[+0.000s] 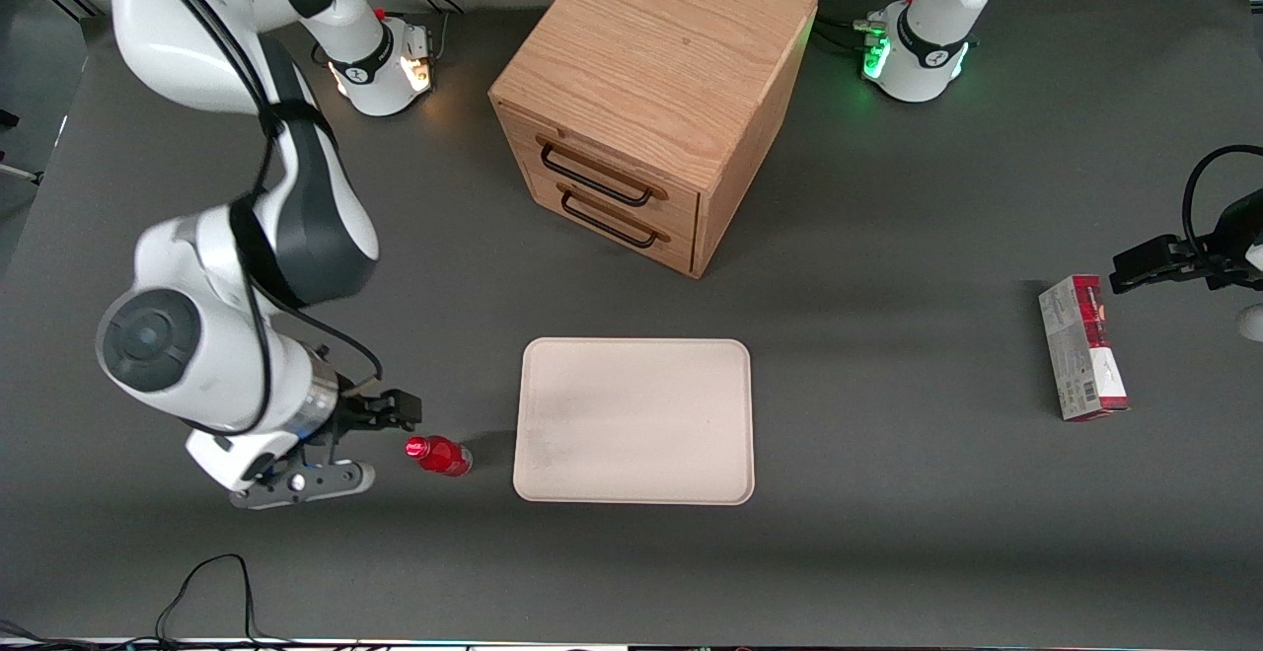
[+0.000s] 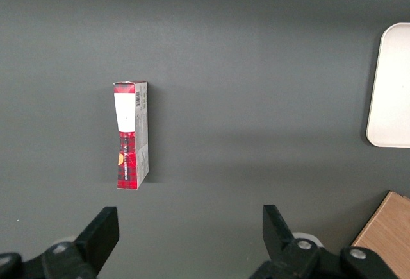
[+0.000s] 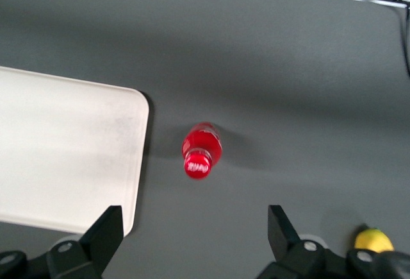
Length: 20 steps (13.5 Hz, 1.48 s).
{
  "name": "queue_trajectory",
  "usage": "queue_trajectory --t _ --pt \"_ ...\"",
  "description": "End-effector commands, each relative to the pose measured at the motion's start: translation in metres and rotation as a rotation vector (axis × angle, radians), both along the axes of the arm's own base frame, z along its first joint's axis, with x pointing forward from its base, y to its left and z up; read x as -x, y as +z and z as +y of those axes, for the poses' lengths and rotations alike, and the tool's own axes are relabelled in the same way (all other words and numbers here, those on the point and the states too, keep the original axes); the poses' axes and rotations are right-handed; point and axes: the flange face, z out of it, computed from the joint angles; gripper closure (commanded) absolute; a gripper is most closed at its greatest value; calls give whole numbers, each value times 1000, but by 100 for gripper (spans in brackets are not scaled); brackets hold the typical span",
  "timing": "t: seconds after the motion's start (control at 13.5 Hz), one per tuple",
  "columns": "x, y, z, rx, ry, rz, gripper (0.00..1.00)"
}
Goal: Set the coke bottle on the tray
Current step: 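Close the right gripper around the bottle's cap end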
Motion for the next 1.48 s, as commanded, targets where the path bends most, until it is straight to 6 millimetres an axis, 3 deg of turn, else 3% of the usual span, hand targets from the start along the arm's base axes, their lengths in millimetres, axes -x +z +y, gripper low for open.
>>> queue_trajectory --t 0.0,0.52,1.11,1.19,1.41 --pt "-12 -26 6 -25 -32 -16 0" --pt "-10 -103 5 -15 -40 45 0" --pt "-10 -112 2 -45 -44 48 0" --pt "-10 -113 1 -43 -45 49 6" --pt "-10 -116 -3 -37 -47 57 49"
